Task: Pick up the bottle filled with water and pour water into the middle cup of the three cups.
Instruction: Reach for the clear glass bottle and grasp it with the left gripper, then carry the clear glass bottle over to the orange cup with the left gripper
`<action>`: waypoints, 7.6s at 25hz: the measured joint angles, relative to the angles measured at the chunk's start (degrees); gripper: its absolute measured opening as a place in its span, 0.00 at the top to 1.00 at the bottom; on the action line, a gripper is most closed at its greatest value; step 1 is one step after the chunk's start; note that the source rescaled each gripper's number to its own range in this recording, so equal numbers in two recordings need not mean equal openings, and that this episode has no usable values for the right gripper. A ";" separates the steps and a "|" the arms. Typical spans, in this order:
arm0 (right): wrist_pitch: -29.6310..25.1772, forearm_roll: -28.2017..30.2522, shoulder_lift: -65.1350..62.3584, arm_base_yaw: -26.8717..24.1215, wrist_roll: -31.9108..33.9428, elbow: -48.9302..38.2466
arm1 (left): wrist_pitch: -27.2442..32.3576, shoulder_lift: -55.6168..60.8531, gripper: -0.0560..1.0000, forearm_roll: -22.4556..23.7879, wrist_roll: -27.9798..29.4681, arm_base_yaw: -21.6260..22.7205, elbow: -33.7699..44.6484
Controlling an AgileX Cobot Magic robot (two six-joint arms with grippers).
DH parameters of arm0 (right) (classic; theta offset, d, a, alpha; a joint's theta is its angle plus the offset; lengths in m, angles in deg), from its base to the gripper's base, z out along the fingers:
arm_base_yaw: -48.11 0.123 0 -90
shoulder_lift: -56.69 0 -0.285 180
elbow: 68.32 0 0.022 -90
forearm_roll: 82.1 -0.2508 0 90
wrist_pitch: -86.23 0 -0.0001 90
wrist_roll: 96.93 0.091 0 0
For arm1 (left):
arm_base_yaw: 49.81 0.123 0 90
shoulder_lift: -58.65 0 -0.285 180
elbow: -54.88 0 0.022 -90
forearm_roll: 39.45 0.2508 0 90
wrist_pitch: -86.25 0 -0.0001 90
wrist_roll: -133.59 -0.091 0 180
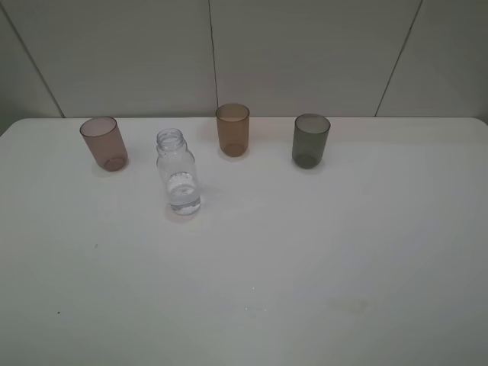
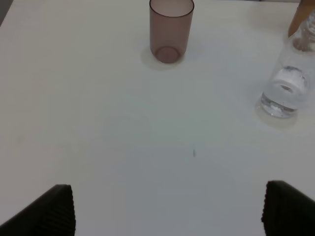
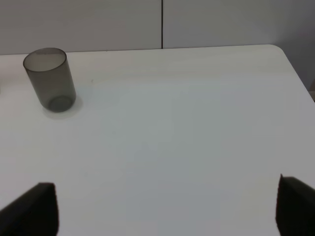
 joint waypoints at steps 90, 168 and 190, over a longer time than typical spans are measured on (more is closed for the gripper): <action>0.00 0.00 0.00 0.00 0.00 0.00 | -129.57 -115.75 0.00 -20.17 -5.28 -37.77 9.58; 0.00 0.00 0.00 0.00 0.00 0.00 | -123.28 -112.31 0.92 -20.29 -22.34 -32.64 -8.13; 0.00 0.00 0.00 0.00 0.00 0.00 | -54.04 -105.66 0.92 5.55 -34.71 -23.19 -40.82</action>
